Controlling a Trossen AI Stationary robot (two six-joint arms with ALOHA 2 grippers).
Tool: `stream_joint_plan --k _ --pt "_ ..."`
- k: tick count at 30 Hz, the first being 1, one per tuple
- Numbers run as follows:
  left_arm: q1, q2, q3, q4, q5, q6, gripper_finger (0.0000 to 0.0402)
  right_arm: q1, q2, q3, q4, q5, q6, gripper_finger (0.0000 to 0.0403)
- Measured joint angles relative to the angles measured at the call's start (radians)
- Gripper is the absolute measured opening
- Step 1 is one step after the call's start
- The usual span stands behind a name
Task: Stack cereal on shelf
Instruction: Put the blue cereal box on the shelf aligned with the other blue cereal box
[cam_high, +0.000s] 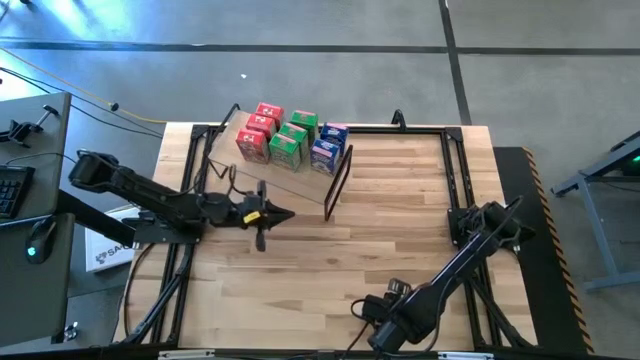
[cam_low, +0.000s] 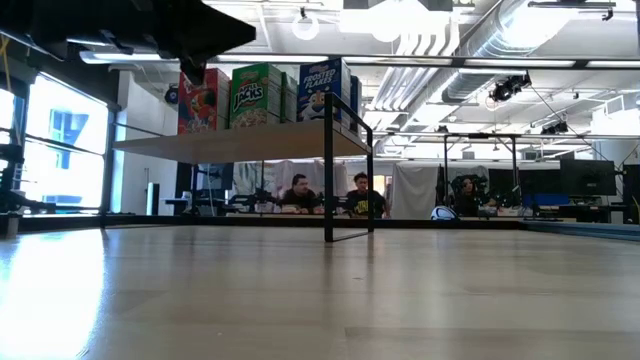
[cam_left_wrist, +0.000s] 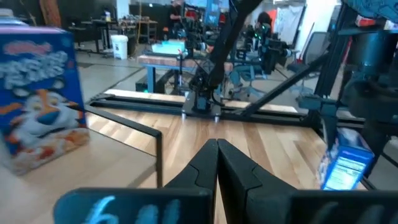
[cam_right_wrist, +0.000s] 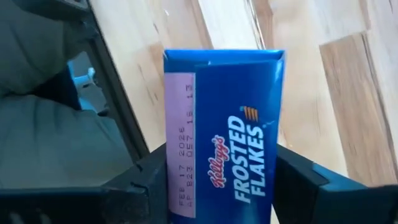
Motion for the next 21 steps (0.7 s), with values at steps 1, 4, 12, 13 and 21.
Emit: stream_joint_plan --k 1,4,12,13,21 --pt "0.006 -0.017 -0.009 -0.001 0.000 0.003 0.0000 -0.004 0.000 0.006 0.003 -0.001 -0.006 0.0195" --pt "0.033 -0.056 -0.051 0.009 0.001 0.002 0.0000 -0.022 0.000 0.029 -0.004 -0.007 -0.029 0.0195" --pt "0.145 -0.103 -0.181 0.169 0.025 0.004 0.0000 -0.112 0.000 0.159 -0.128 -0.030 -0.141 0.0195" --pt "0.162 -0.107 -0.191 0.177 0.041 0.004 0.0000 -0.126 -0.001 0.179 -0.149 -0.032 -0.160 0.0195" --pt "0.224 -0.124 -0.218 0.170 0.140 0.003 0.0000 -0.117 -0.002 0.265 -0.184 -0.016 -0.119 0.0213"
